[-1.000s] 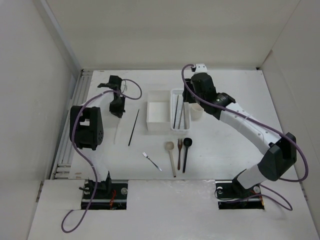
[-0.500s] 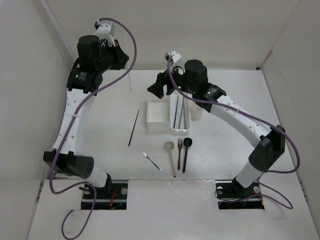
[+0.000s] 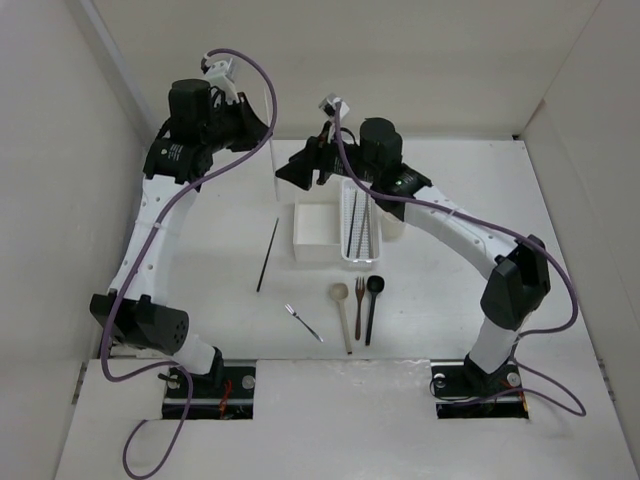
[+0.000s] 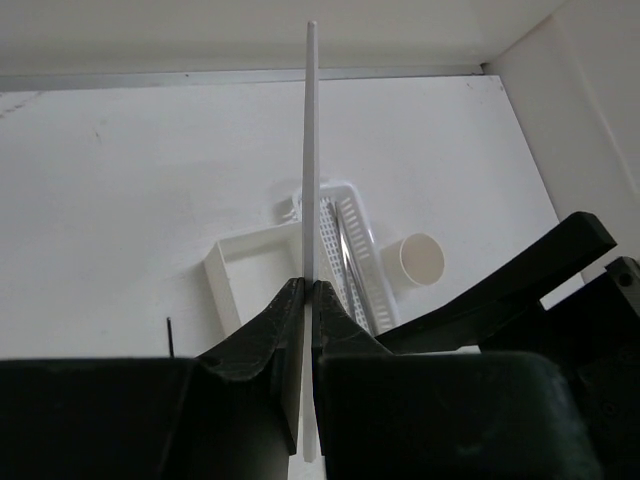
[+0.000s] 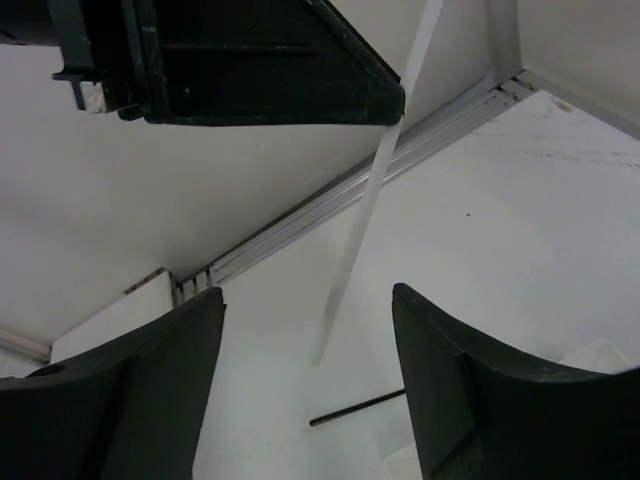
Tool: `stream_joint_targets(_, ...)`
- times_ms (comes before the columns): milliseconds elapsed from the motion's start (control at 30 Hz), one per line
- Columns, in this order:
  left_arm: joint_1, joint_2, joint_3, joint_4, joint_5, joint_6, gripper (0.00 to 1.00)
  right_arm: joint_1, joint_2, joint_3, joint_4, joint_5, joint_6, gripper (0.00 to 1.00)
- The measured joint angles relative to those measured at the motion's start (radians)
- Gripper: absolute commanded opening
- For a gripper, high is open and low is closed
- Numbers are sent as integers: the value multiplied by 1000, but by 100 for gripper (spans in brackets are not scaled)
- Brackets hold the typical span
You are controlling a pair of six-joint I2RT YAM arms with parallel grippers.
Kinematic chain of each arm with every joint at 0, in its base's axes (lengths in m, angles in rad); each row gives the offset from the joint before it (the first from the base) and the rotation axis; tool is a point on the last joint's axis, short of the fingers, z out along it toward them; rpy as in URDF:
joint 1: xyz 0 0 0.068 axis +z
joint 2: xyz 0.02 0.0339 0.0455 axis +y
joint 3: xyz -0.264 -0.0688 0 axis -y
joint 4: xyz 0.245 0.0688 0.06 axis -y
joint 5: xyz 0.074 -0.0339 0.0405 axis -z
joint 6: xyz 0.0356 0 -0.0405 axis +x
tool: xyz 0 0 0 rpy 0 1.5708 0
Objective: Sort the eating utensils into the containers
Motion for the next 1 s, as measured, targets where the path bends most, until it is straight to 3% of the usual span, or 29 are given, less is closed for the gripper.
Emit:
stream_joint_targets(267,-16,-4,-53,0,47,-41,0,0,111,13,21,21,85,64)
stream_joint_targets(367,-16,-9,-74,5,57,-50,0,0,129,13,20,37,102,41)
stream_joint_targets(400,-16,-13,-85,5,60,-53,0,0,130,13,21,40,108,19)
stream_joint_targets(467,-16,-16,-101,5,64,-57,0,0,130,13,24,45,117,2)
stream_joint_targets(567,-16,-23,-129,13,75,-67,0,0,130,13,24,49,134,0)
stream_joint_targets(600,-16,-25,-138,13,77,-69,11,0,129,13,24,54,134,0)
stream_joint_targets(633,-16,-25,-144,14,81,-68,54,0,129,12,26,59,137,0)
stream_joint_targets(700,-16,-25,-154,17,86,-71,100,0,121,-2,29,86,139,0)
stream_joint_targets(867,-16,-26,-156,18,50,-31,100,-2,39,-97,-21,243,140,0)
stream_joint_targets(1000,-13,-48,-212,27,-91,51,100,-2,-50,-117,-171,458,106,0)
